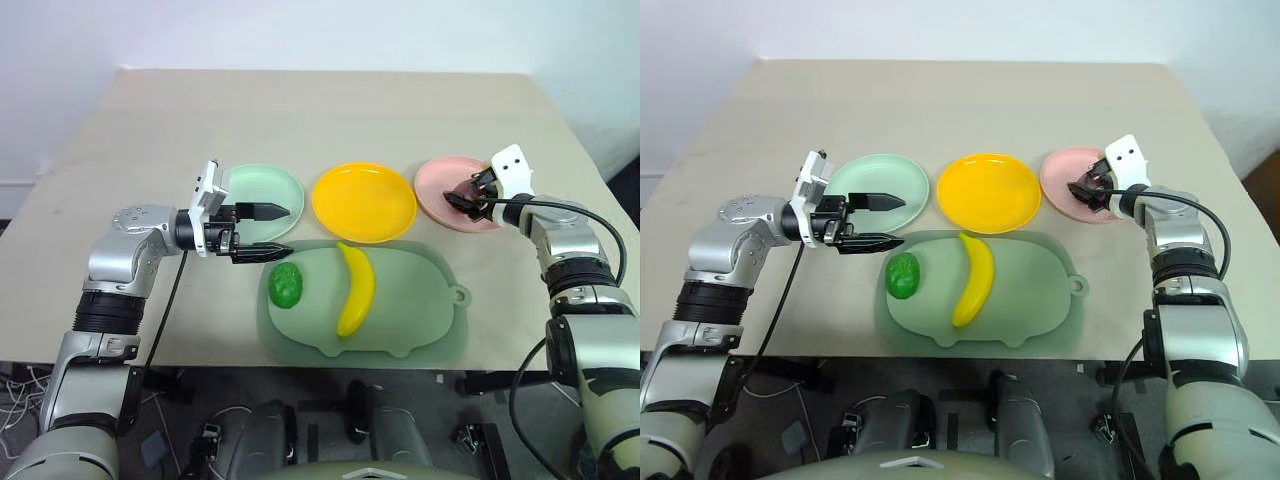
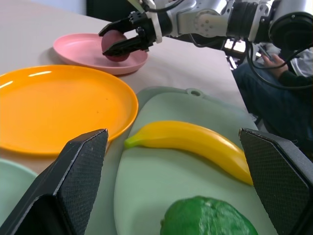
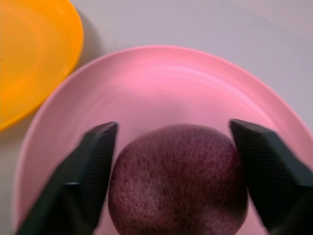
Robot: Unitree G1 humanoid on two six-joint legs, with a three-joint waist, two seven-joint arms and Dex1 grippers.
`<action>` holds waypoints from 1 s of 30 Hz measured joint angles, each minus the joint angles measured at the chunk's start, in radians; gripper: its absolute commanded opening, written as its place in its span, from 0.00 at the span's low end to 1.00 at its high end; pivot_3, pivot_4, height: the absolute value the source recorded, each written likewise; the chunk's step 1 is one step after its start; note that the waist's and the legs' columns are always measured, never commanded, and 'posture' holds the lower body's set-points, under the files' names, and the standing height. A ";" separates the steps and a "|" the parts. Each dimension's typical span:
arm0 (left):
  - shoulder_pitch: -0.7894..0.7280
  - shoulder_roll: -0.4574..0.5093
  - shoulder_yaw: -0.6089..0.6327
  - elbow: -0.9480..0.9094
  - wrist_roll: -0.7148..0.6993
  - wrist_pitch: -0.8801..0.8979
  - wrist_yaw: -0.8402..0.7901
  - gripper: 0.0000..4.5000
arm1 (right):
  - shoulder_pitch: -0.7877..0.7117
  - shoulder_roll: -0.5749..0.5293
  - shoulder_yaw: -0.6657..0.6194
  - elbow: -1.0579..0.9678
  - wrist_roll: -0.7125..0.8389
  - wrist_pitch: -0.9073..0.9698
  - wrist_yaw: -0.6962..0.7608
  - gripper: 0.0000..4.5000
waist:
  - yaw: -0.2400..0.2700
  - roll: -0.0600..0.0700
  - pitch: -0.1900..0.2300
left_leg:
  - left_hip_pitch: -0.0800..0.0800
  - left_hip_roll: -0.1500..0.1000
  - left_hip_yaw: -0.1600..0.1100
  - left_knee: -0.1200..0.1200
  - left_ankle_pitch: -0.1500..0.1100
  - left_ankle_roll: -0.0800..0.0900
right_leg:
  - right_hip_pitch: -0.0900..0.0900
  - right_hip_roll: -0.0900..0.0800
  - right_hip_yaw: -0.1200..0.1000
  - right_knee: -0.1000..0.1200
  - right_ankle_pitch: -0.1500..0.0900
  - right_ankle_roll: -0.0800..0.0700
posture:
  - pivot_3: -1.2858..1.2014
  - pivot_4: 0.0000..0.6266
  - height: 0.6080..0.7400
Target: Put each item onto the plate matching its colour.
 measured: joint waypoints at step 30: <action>0.000 -0.007 0.000 0.002 0.000 0.003 0.000 1.00 | 0.390 0.357 -0.264 -1.052 0.382 0.577 -0.405 0.99 | 0.006 0.001 0.000 | -0.001 0.000 -0.001 0.000 0.000 0.000 | -0.001 0.000 0.000 0.001 0.000 0.000 | 0.52 0.24 1.00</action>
